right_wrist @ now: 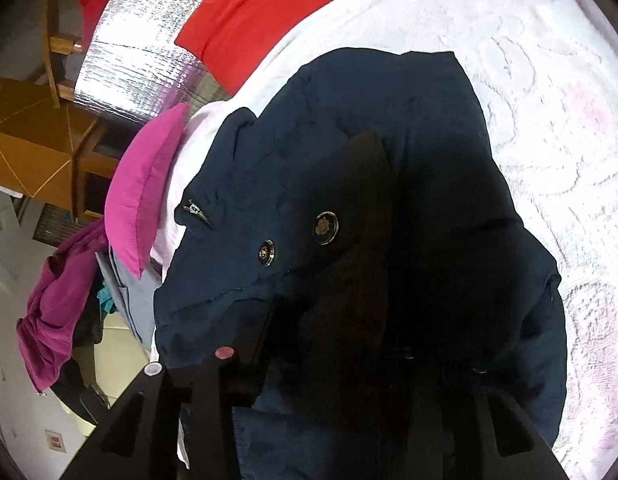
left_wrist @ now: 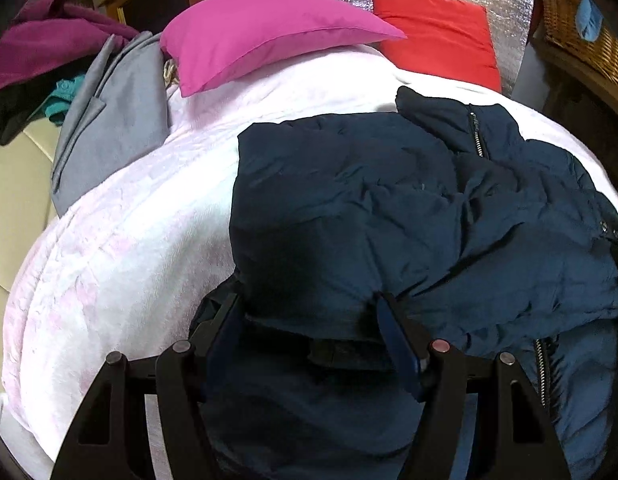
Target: Fold large clothes
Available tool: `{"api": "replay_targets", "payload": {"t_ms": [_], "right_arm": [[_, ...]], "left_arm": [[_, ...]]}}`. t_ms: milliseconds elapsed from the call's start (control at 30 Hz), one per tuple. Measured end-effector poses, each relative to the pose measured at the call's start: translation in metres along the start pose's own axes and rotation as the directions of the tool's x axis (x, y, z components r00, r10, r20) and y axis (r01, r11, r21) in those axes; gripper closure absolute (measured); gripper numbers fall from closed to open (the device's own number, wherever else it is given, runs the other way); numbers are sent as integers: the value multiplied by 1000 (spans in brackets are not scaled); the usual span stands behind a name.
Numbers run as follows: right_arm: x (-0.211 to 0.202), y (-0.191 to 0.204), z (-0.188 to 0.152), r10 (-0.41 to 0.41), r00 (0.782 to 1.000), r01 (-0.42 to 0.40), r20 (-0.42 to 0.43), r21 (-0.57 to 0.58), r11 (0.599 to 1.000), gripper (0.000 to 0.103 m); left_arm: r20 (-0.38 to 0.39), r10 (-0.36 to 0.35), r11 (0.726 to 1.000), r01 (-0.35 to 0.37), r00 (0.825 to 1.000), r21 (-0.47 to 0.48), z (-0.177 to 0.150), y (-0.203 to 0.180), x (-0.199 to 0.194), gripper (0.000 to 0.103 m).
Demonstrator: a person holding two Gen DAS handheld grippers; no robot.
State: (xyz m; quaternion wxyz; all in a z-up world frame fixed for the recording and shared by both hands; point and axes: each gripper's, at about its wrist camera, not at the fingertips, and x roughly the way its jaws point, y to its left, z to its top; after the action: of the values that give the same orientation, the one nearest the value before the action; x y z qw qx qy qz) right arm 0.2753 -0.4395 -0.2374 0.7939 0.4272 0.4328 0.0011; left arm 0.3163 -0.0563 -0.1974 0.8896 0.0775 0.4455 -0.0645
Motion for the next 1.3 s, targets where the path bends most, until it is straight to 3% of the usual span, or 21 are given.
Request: {"api": "replay_targets", "payload": {"t_ms": [33,100,233,300,400,467,1300], "right_arm": [[-1,5,-2,-16,1000,17,7,-17,1000,76],[-8,15,-3,-44,998,47,50,-64,997,85],[-35,33,-4,-43,981,71,189,-148,986,88],[-35,38,-4,-62,976,98,209,-166,981,88],[-8,32,-1,-177,977,194,121,-149,969,88],[6,20,1,-169,984,174,52,-95,980,88],[6,7,4,-119,993,120,19,-39,992,85]], "left_arm": [[2,5,1000,-5,1000,6,0,-1,0,34],[7,15,1000,-15,1000,16,0,-2,-1,34],[17,26,999,-27,1000,34,0,-6,-2,34],[21,29,999,-29,999,42,-1,-8,-3,34],[29,38,998,-39,999,54,-2,-9,-4,34],[32,40,997,-42,999,57,-3,-9,-4,33],[39,55,995,-58,998,82,-7,-11,-5,33]]}}
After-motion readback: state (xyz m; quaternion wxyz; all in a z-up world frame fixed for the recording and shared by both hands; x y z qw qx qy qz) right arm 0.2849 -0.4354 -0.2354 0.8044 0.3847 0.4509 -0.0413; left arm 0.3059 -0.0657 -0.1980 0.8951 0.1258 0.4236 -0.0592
